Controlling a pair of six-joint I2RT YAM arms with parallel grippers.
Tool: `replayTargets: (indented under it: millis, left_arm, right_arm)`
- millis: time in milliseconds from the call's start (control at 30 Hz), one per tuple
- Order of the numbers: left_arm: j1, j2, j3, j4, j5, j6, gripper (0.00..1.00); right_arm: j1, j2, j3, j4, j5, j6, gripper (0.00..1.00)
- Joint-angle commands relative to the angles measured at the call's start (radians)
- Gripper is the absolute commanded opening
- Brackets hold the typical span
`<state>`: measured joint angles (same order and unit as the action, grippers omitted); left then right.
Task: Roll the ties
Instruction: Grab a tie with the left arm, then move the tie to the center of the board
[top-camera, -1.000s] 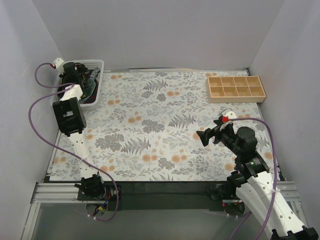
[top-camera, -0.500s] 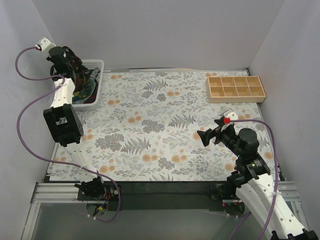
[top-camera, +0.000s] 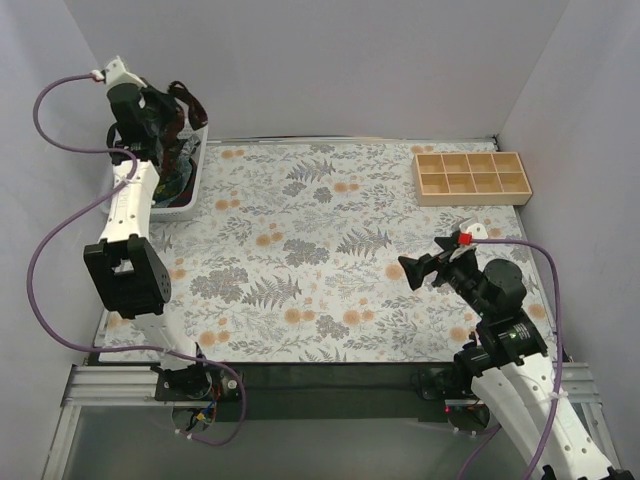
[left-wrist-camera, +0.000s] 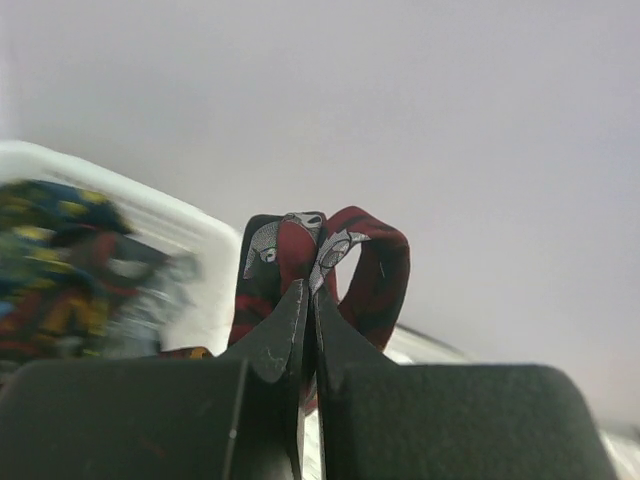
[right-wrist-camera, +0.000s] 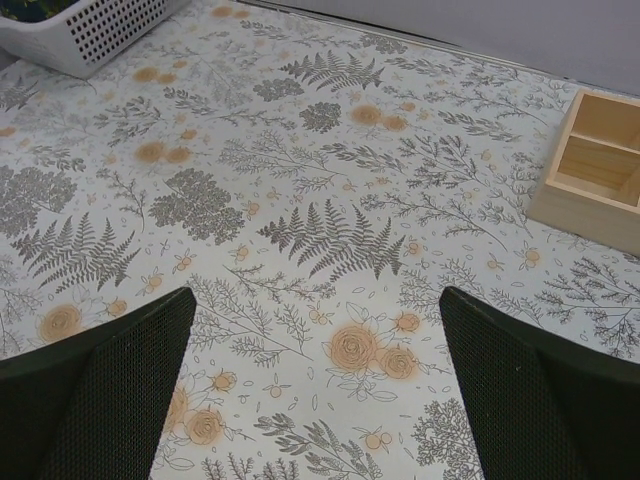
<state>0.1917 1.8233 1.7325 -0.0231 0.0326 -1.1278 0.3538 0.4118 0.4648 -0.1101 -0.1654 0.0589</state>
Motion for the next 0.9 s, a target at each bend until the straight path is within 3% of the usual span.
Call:
replayTargets:
  millis: [0,233,400,567,667,867]
  left_arm:
    - [-0.127,-0.122,0.005,-0.087,0.136,0.006,0.0]
    - [-0.337,-0.211,0.024,-0.152,0.161,0.056,0.0]
    - [-0.486,-0.301,-0.076,-0.149,0.145,0.047,0.0]
    - [-0.688,-0.412,-0.365,-0.065,0.089,0.0,0.0]
    - [-0.805,-0.472,-0.582,0.09,0.027,-0.053,0.0]
    - [-1.049,-0.44,-0.767,0.176,-0.069,-0.092,0.0]
  right_arm:
    - [0.004,-0.007,0.08,-0.011,0.015,-0.001,0.98]
    - [0.004,0.03,0.178,-0.083,0.029,-0.011,0.99]
    - [0.004,0.044,0.221,-0.108,0.044,-0.019,0.98]
    - [0.004,0.038,0.224,-0.118,0.063,0.002,0.98]
    - [0.004,0.033,0.203,-0.128,0.079,0.019,0.98]
    - [0.005,0.033,0.161,-0.143,0.138,0.051,0.98]
